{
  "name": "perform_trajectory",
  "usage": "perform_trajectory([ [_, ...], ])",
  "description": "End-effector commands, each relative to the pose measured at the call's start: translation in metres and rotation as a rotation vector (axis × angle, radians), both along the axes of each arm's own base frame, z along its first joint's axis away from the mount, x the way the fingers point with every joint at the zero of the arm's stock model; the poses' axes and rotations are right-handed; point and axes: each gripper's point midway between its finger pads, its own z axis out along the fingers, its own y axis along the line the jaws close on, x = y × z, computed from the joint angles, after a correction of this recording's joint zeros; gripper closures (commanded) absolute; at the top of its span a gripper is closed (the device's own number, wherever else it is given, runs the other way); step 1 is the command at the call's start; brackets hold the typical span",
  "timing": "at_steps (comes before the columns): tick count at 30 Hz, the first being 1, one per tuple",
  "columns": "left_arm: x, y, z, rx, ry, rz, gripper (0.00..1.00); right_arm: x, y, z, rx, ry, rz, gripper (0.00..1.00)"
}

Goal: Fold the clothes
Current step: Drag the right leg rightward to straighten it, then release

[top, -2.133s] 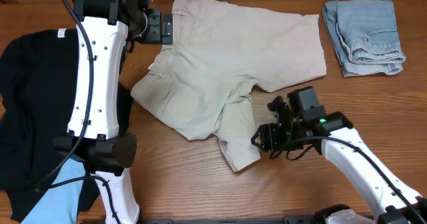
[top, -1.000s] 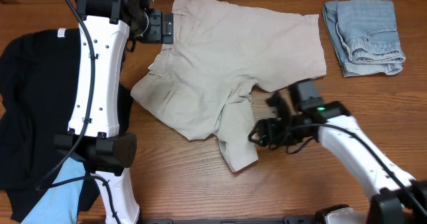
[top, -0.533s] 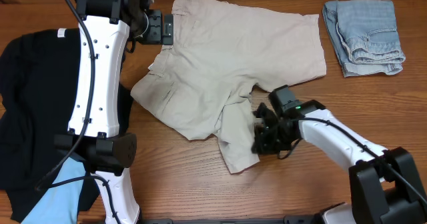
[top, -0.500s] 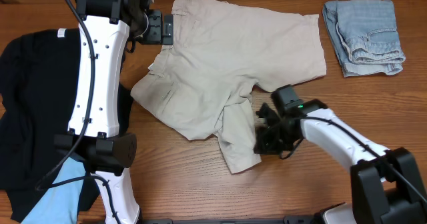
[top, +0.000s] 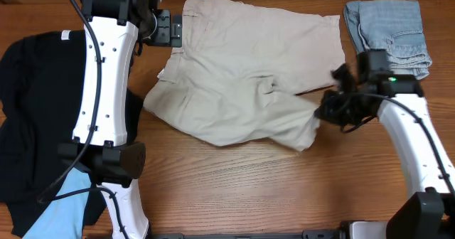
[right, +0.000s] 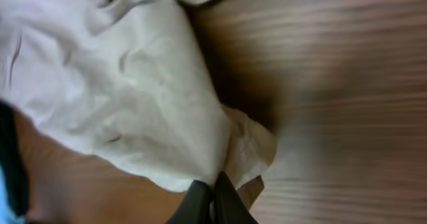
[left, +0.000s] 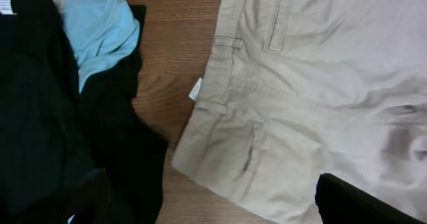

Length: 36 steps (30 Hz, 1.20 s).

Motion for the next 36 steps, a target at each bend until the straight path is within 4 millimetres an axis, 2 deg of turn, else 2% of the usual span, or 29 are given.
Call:
perform_trajectory([
  [1, 0.005, 0.006, -0.005, 0.039, 0.0, -0.006, 0.0, 0.022, -0.043, 0.007, -0.123, -0.089, -0.096, 0.96],
  [3, 0.007, 0.006, -0.004, 0.037, -0.012, -0.006, 0.0, 0.039, -0.066, 0.004, -0.164, -0.134, -0.158, 0.96],
  [8, 0.009, 0.006, -0.003, 0.035, -0.02, -0.006, 0.0, 0.059, -0.092, -0.004, -0.163, -0.166, -0.247, 0.96],
  [11, 0.009, 0.006, -0.003, 0.036, -0.017, -0.006, 0.0, 0.061, -0.1, -0.008, -0.153, -0.155, -0.298, 0.83],
  [13, 0.008, 0.006, -0.004, 0.035, -0.014, -0.006, 0.0, 0.062, -0.1, -0.007, -0.139, -0.156, -0.314, 0.68],
  [15, 0.007, 0.005, -0.006, 0.032, -0.006, -0.008, 0.0, 0.061, -0.094, -0.002, -0.098, -0.155, -0.304, 0.59],
  [19, -0.009, -0.001, -0.019, -0.003, 0.082, -0.027, 0.0, 0.054, -0.075, 0.024, 0.003, -0.162, -0.267, 0.55],
  [22, -0.03, 0.0, -0.037, 0.001, 0.2, -0.025, 0.0, 0.039, -0.067, 0.042, 0.017, -0.171, -0.255, 0.54],
  [25, -0.046, -0.005, -0.058, -0.019, 0.304, -0.028, 0.0, 0.021, -0.062, 0.049, 0.018, -0.141, -0.255, 0.52],
  [30, -0.07, -0.016, -0.103, -0.034, 0.463, -0.033, 0.05, 0.0, -0.057, 0.041, 0.027, -0.061, -0.256, 0.49],
  [36, -0.087, -0.02, -0.164, -0.006, 0.561, -0.006, 0.05, -0.006, -0.046, 0.031, 0.03, -0.03, -0.226, 0.5],
])
